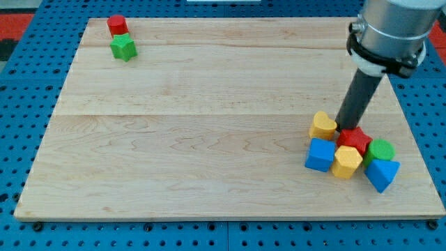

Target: Slide blue triangle along with yellow hexagon and blue cube a bit up

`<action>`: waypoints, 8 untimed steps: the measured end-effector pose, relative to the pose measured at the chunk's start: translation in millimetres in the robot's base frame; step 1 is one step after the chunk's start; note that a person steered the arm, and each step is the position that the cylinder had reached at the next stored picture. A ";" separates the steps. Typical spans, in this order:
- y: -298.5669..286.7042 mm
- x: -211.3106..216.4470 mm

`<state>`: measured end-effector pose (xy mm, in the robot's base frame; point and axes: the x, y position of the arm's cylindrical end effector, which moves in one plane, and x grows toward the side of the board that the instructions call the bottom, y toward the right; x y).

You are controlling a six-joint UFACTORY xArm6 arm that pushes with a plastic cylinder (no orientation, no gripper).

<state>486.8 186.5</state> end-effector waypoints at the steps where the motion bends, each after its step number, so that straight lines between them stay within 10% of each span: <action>1: 6.5 -15.8; 4: 106.2 47.8; 8: 66.6 69.7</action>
<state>556.5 253.0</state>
